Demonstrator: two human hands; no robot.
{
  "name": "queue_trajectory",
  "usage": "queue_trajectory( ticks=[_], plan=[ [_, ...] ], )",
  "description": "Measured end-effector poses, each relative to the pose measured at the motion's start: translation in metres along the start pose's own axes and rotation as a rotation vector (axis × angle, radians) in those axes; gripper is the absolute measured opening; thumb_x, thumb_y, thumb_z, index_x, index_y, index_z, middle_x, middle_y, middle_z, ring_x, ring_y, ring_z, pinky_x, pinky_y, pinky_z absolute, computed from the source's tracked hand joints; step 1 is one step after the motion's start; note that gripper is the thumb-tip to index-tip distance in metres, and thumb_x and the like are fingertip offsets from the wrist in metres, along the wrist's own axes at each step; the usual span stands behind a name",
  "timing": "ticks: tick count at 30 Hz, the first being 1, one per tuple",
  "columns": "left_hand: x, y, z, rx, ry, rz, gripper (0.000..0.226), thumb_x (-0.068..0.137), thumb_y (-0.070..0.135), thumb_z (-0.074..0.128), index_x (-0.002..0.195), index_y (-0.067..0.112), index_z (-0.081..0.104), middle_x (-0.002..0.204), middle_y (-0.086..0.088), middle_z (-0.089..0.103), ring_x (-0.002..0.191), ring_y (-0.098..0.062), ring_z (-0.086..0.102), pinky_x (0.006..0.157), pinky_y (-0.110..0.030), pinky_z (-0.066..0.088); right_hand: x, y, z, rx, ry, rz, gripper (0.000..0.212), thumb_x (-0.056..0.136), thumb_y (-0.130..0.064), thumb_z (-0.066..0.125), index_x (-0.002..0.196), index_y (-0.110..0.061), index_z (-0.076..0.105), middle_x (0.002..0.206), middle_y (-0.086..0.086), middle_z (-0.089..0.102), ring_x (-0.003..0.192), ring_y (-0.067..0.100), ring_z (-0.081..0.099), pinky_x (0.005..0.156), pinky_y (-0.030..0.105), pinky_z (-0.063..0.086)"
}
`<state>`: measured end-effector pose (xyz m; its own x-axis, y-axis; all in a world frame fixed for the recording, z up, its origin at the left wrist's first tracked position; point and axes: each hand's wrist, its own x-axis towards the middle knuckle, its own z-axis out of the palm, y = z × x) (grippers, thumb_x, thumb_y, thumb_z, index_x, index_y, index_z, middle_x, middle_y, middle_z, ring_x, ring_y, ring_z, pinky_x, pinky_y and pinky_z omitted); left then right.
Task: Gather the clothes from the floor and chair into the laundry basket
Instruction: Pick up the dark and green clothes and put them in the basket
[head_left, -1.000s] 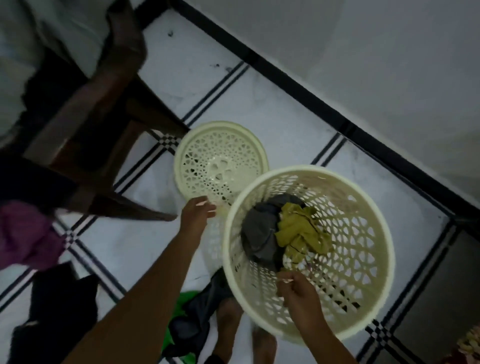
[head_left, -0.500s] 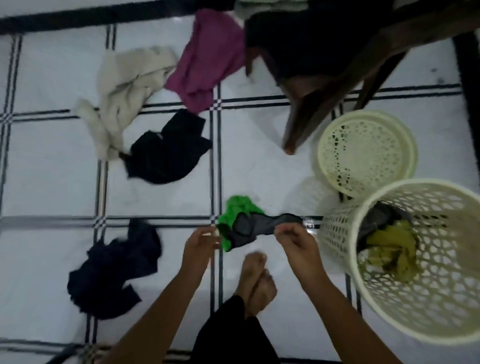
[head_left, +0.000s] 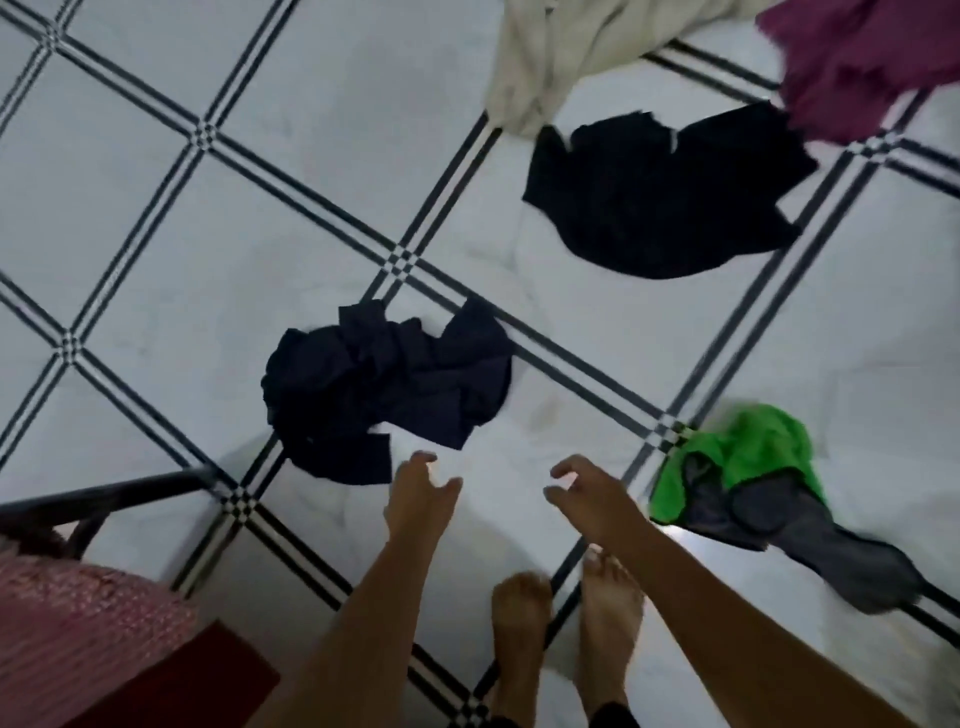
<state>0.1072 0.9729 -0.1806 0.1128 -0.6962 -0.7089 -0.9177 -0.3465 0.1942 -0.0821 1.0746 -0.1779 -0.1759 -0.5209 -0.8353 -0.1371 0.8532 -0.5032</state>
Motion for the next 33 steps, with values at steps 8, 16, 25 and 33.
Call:
queue_trajectory(
  ticks=[8, 16, 25, 33],
  plan=[
    [0.203, -0.024, -0.003, 0.248, 0.272, -0.049, 0.123, 0.063, 0.067, 0.074, 0.153, 0.038, -0.005, 0.162, -0.01, -0.02, 0.15, -0.036, -0.008, 0.109, -0.074, 0.015, 0.154, 0.028, 0.061, -0.243, 0.149, -0.22, 0.034, 0.09, -0.022, 0.061, 0.123, -0.02, 0.052, 0.09, -0.001, 0.058, 0.077, 0.017, 0.055, 0.071, 0.028, 0.042],
    [0.246, -0.005, 0.028, 0.234, 0.174, 0.107, 0.045, 0.085, 0.032, 0.063, 0.114, -0.002, 0.061, 0.126, -0.029, 0.056, 0.111, -0.044, 0.055, 0.088, -0.039, 0.045, 0.126, 0.111, 0.049, -0.51, 0.486, -0.317, 0.041, 0.076, -0.024, 0.066, 0.116, -0.02, 0.06, 0.112, 0.005, 0.06, 0.104, 0.03, 0.06, 0.08, 0.044, 0.052],
    [0.081, 0.082, 0.125, -0.63, -0.392, 0.119, 0.078, 0.064, -0.005, 0.07, 0.137, 0.01, 0.048, 0.117, -0.012, 0.065, 0.104, -0.031, 0.063, 0.082, -0.041, 0.055, 0.117, 0.23, -0.09, -0.542, 0.564, 0.5, 0.112, 0.062, -0.052, 0.08, 0.151, -0.031, 0.015, 0.163, 0.019, 0.001, 0.147, 0.048, 0.006, 0.107, 0.07, 0.025],
    [-0.058, 0.154, 0.145, -0.511, -0.643, 0.198, 0.034, 0.058, 0.0, 0.052, 0.091, 0.001, 0.058, 0.069, -0.009, 0.053, 0.061, -0.025, 0.052, 0.051, -0.028, 0.042, 0.017, 0.174, -0.182, 0.766, 0.541, 0.003, 0.059, 0.069, 0.019, 0.074, 0.125, 0.006, 0.059, 0.128, 0.022, 0.063, 0.115, 0.03, 0.062, 0.103, 0.045, 0.049]
  ],
)
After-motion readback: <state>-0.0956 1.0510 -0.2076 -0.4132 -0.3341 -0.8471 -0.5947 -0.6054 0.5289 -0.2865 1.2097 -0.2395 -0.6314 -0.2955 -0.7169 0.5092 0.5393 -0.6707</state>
